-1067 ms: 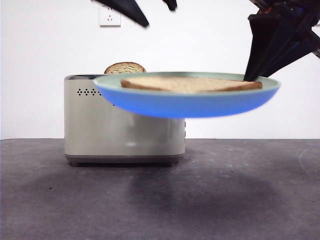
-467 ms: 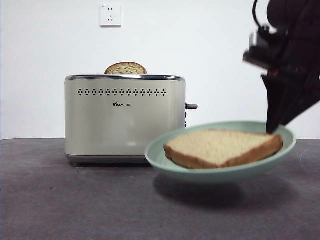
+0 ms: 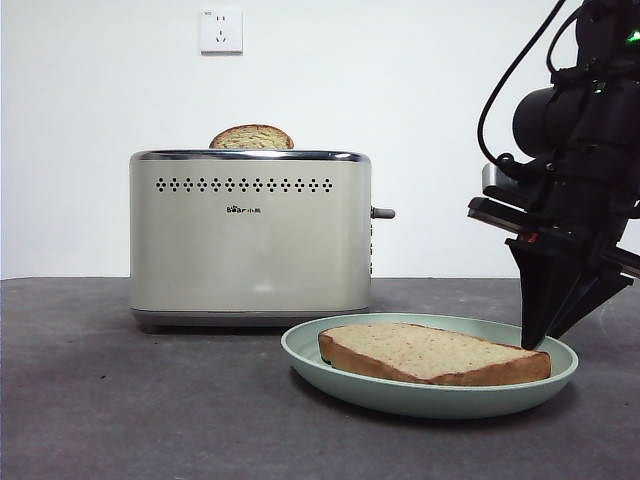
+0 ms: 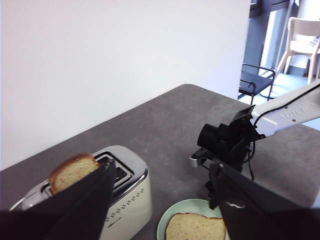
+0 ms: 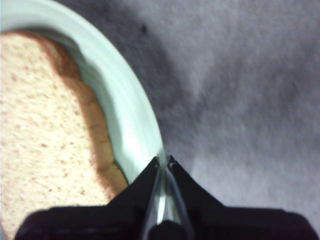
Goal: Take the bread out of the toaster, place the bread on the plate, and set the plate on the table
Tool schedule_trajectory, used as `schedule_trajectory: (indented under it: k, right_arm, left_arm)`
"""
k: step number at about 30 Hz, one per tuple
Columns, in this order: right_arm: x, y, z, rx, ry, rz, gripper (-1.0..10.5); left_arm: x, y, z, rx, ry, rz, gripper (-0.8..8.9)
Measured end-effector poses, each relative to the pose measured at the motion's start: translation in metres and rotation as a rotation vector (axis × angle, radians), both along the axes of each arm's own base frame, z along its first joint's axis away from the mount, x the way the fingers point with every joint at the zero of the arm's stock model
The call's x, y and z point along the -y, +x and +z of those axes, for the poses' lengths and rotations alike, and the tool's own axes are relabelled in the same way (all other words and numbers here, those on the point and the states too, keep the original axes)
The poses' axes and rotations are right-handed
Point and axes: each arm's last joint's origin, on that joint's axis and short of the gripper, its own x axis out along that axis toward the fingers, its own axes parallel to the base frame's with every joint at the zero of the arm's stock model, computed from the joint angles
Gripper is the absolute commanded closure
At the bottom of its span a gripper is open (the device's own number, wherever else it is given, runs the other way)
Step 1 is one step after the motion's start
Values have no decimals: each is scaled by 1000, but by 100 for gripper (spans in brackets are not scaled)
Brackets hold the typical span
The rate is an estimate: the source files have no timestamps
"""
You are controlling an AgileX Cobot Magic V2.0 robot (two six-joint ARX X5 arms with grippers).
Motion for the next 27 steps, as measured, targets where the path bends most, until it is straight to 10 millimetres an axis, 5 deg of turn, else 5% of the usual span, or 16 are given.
schedule_trajectory:
  k: [7,14,21,27]
  right_arm:
    - [-1,3,-5,-2,-18,-1,621]
    - [-1,0,3,28,-13,0,627]
    - [4,-20,64,227,42,-4,631]
    - [11,-56,124,414,199,24,631]
  left_arm:
    - [-6,-4,-2,-10,18,26,499]
    - [-4,-2,-3,-12,26,47,499]
    - [-7,0,-5,-7,57,161,500]
    - [-5,8,-43,-64,187,312,500]
